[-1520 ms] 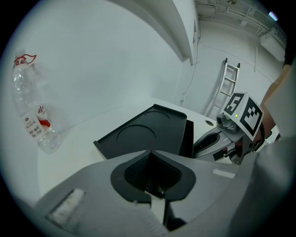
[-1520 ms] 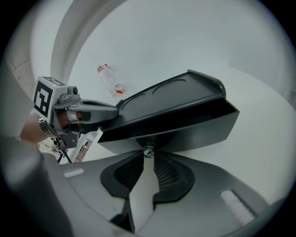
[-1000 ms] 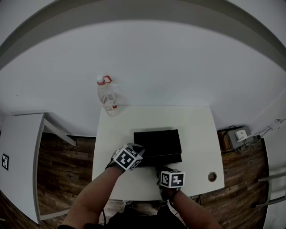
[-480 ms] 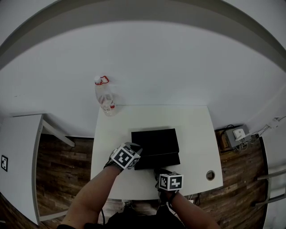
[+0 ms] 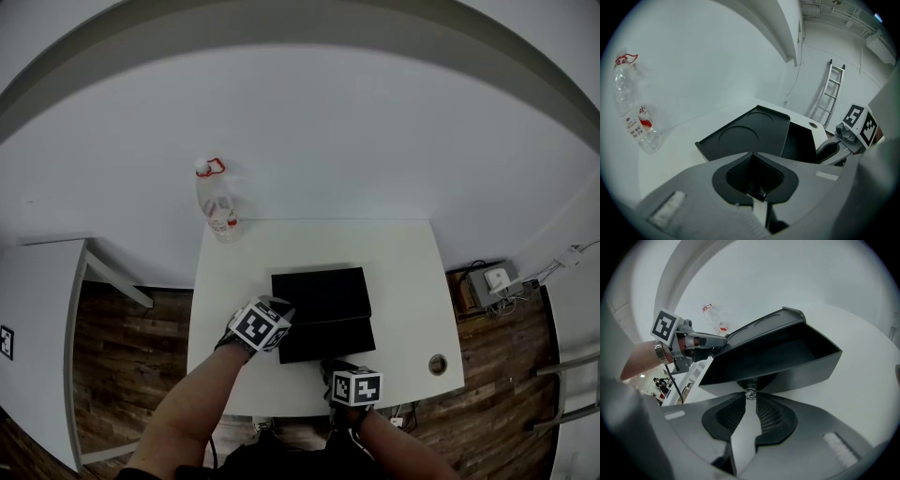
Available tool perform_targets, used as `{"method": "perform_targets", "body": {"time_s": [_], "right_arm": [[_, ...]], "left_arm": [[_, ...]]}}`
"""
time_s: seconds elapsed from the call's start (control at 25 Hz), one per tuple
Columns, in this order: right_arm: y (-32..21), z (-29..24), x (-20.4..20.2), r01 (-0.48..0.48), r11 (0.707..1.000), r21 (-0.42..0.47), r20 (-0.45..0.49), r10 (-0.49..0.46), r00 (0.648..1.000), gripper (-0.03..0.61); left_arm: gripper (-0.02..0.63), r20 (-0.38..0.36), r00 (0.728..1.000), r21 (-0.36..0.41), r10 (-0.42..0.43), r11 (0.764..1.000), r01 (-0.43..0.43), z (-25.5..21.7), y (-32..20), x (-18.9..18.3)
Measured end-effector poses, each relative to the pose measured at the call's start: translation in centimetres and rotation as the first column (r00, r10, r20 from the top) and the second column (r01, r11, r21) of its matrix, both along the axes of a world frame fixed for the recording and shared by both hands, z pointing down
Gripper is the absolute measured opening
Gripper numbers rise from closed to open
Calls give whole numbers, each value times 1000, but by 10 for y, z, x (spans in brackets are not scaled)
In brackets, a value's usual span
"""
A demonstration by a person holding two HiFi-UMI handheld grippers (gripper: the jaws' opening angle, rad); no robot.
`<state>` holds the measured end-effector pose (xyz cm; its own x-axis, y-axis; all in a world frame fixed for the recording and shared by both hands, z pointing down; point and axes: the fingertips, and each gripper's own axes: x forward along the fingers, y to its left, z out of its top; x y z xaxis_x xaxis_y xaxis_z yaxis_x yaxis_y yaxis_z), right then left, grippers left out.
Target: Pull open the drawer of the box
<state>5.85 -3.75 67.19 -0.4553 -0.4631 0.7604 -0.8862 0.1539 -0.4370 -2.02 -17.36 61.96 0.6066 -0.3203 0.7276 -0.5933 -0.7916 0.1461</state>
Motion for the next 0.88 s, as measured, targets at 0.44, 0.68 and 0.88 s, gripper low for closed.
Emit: {"method": "perform_targets", "body": {"time_s": [0.44,0.68,0.88], "right_arm": [[16,2,-2,5,1000,-5,12,-5,1000,72],[21,3,-2,8,1000,-8,11,-8,1000,72],[24,4,-3,12,1000,-9,7,-12,1000,72]], "left_arm": [[5,1,1000,-5,-6,1000,6,0,-1,0],[5,3,1000,-10,-9,1000,9,1,-1,0],[5,2,1000,-9,-10,1000,10,1,-2,0]]}}
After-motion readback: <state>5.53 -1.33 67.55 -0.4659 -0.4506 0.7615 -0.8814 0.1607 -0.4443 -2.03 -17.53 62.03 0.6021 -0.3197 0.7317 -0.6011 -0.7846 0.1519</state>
